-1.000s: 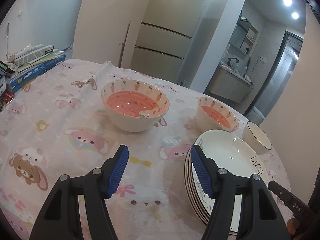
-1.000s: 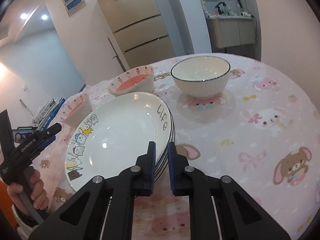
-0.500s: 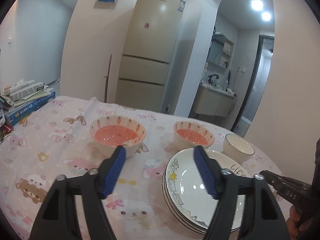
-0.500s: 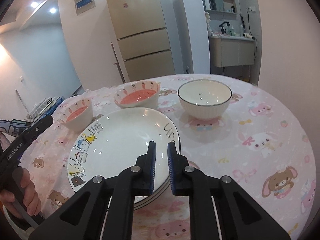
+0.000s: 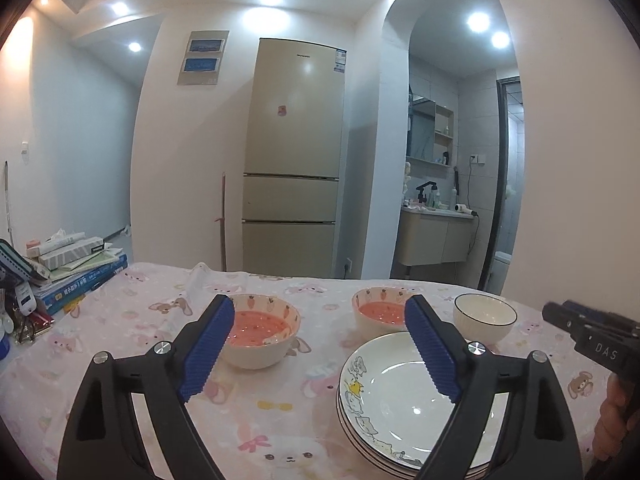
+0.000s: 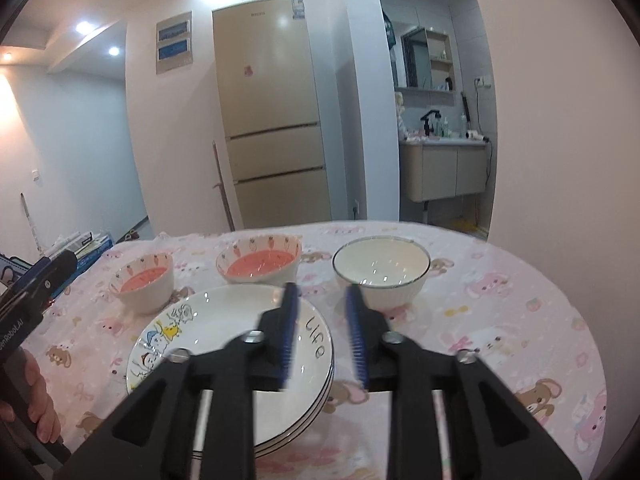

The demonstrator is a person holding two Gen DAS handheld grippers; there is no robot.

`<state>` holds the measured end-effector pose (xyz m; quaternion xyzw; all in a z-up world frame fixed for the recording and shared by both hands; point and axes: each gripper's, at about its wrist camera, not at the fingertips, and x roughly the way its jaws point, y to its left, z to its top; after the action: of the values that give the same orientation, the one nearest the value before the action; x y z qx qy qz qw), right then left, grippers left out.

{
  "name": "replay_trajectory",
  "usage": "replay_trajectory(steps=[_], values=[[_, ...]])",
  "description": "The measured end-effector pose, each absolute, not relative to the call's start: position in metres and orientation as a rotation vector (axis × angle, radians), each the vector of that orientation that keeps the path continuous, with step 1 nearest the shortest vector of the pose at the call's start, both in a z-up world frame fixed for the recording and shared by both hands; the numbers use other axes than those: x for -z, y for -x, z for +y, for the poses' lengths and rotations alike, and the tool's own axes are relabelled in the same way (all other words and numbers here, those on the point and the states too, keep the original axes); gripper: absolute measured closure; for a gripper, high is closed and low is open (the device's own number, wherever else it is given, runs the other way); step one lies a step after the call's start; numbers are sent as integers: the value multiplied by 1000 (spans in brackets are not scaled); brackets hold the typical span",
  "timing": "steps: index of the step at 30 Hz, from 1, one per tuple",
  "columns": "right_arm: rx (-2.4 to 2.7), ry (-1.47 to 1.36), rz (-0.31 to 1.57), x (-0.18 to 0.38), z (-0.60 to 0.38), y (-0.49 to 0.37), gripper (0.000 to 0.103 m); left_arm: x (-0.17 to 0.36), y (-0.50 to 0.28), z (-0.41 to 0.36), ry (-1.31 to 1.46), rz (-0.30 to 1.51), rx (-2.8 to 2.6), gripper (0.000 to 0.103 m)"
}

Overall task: Organize plates and bowls
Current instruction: 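Raise both grippers up and away from the plate stack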

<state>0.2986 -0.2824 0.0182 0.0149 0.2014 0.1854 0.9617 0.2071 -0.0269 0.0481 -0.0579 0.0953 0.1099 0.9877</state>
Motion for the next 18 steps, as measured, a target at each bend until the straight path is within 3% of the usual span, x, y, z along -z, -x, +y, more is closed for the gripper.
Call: replay_trajectory(steps=[2, 10, 12, 14, 18], values=[[-349, -24, 350, -21, -286, -294, 48, -48, -207, -28, 114, 190, -231, 13], [-267, 34, 146, -14, -287, -278, 41, -46, -204, -30, 119, 162, -258, 12], [-282, 31, 150, -14, -287, -279, 35, -45, -203, -30, 118, 155, -260, 10], [-289, 25, 148, -14, -289, -281, 28, -45, -202, -32, 114, 145, -257, 0], [-283, 4, 145, -11, -296, -283, 14, -44, -200, -37, 101, 123, -252, 0]])
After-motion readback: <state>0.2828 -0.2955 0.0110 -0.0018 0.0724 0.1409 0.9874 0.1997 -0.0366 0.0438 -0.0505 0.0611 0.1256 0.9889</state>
